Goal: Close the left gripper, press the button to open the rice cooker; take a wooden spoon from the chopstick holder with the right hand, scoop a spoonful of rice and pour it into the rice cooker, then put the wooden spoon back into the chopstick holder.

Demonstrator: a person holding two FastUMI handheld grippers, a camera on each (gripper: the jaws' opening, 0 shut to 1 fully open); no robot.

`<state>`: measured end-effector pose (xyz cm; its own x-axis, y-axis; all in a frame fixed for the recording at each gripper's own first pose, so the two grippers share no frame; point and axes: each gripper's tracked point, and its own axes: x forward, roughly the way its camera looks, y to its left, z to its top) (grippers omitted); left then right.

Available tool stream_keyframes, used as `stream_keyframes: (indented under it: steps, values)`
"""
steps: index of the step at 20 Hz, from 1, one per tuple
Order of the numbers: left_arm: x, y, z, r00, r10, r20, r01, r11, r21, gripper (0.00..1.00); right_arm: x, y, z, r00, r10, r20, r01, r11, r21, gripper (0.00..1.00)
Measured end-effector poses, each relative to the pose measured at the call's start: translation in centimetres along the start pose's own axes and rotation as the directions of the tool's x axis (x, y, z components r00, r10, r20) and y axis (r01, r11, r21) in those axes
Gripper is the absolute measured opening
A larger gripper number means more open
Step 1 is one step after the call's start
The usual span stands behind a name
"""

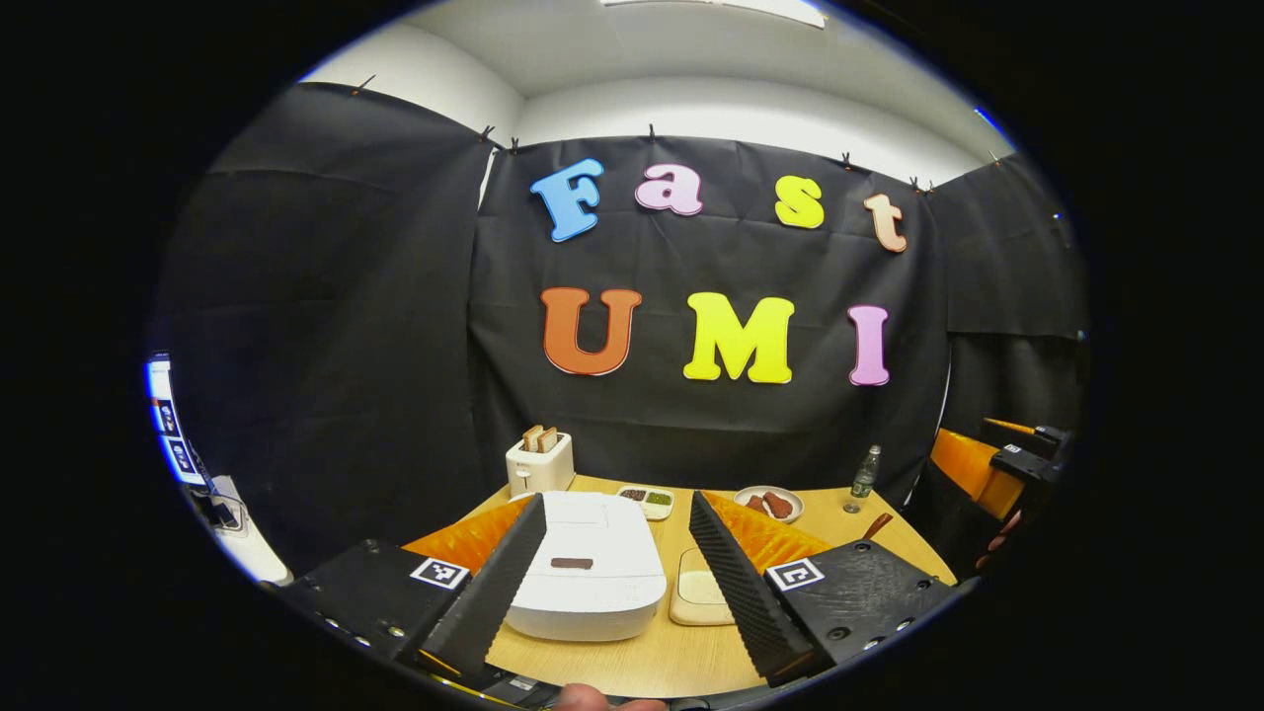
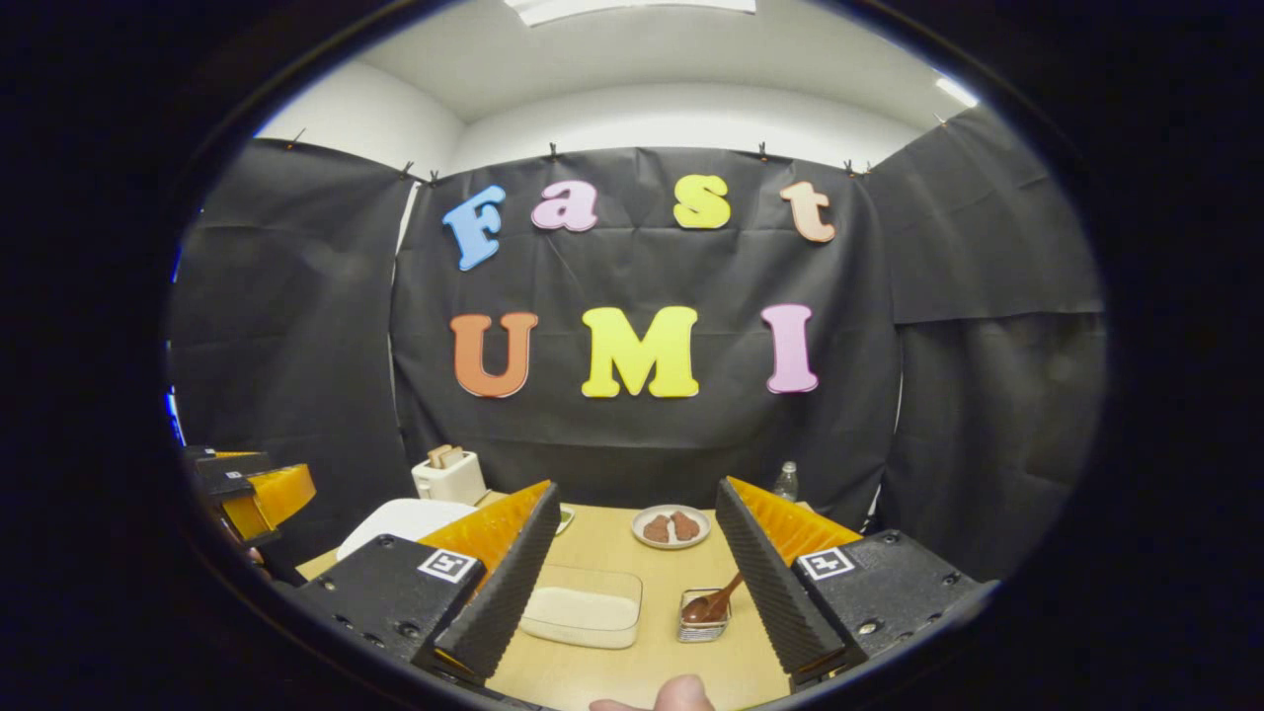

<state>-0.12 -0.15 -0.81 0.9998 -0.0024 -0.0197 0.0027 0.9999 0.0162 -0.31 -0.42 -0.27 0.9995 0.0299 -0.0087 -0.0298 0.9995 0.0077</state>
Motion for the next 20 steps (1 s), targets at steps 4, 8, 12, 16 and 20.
stream_keyframes:
  steps: [4,8,12,16,20]
  values:
    - [0.6,-0.1,-0.7,0.999,-0.001,-0.034,0.001,1.000,-0.005,0.94,0.5,-0.8,-0.2,1.000,-0.004,-0.005,0.004,1.000,-0.003,1.00]
    - [1.9,-0.2,-2.3,0.993,-0.038,-0.110,0.042,0.999,0.033,0.94,1.6,-1.9,-1.1,1.000,-0.013,-0.022,0.013,1.000,-0.007,0.99]
    - [4.1,0.6,-4.1,0.969,-0.073,-0.236,0.080,0.997,0.017,0.76,2.8,-3.3,-1.8,0.999,-0.016,-0.037,0.016,1.000,-0.002,1.00]
    - [6.5,1.3,-6.5,0.934,-0.058,-0.352,0.065,0.998,0.008,0.69,4.3,-5.5,-1.9,0.999,-0.040,-0.036,0.041,0.999,0.011,1.00]
    - [8.9,2.2,-8.6,0.897,-0.052,-0.439,0.041,0.999,-0.034,0.18,5.7,-8.4,-2.6,0.995,-0.082,-0.049,0.084,0.996,0.032,0.99]
